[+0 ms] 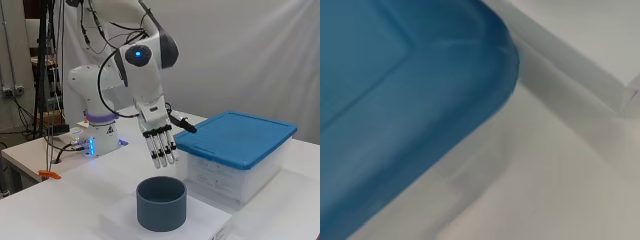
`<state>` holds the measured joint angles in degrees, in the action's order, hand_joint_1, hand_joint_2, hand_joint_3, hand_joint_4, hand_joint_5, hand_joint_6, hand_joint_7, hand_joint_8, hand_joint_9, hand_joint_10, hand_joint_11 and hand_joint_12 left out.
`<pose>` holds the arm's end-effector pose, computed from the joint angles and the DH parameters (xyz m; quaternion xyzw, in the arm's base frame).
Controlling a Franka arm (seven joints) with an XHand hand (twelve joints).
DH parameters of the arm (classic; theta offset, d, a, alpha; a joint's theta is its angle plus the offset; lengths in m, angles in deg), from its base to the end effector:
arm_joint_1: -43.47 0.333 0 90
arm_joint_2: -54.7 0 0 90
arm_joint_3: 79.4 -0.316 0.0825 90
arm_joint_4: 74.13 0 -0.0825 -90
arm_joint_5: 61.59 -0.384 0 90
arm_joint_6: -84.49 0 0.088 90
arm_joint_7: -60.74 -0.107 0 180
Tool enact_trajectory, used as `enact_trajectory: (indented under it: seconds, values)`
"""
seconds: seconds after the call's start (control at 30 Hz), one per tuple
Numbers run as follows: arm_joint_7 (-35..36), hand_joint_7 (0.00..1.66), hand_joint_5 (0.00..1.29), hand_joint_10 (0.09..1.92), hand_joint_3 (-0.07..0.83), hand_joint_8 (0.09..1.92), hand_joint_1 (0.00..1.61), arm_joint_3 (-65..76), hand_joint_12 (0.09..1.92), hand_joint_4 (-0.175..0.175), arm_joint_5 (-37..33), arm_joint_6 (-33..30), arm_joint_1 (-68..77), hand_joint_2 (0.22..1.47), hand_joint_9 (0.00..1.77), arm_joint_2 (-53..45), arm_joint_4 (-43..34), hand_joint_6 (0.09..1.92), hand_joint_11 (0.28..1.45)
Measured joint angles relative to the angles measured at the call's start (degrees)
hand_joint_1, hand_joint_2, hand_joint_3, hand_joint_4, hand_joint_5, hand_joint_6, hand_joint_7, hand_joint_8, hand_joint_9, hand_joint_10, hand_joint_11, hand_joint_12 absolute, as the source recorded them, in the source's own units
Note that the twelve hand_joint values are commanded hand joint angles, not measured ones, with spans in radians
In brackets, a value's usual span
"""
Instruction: Teleoperate dual arm-hand system to remove items from a box
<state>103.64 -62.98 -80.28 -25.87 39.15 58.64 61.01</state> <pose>0.4293 -0.1384 0.3337 -0.9664 -0.1065 0.0751 0.2216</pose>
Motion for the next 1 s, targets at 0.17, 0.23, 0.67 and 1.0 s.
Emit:
enact_trajectory:
  seconds: [0.17, 0.23, 0.67, 1.0]
  values:
    - [1.4, 0.20, 0.04, 0.09, 0.001, 0.09, 0.23, -0.1, 0.09, -0.097, -1.2, -0.5, 0.5, 0.87, 0.43, -3.1, -1.0, 0.09, 0.48]
    - [2.4, 0.20, 0.04, 0.09, 0.000, 0.09, 0.24, -0.2, 0.09, -0.096, -2.2, -0.4, 0.3, 0.87, 0.42, -4.2, -1.7, 0.09, 0.48]
    - [6.6, 0.21, 0.07, 0.09, -0.002, 0.09, 0.26, -2.0, 0.09, -0.064, -7.2, 2.9, -1.1, 0.86, 0.40, -14.1, -7.7, 0.09, 0.45]
    - [12.5, 0.30, 0.11, 0.09, -0.002, 0.09, 0.24, -4.0, 0.09, -0.047, -10.7, 6.2, -1.6, 0.85, 0.55, -17.9, -10.7, 0.09, 0.44]
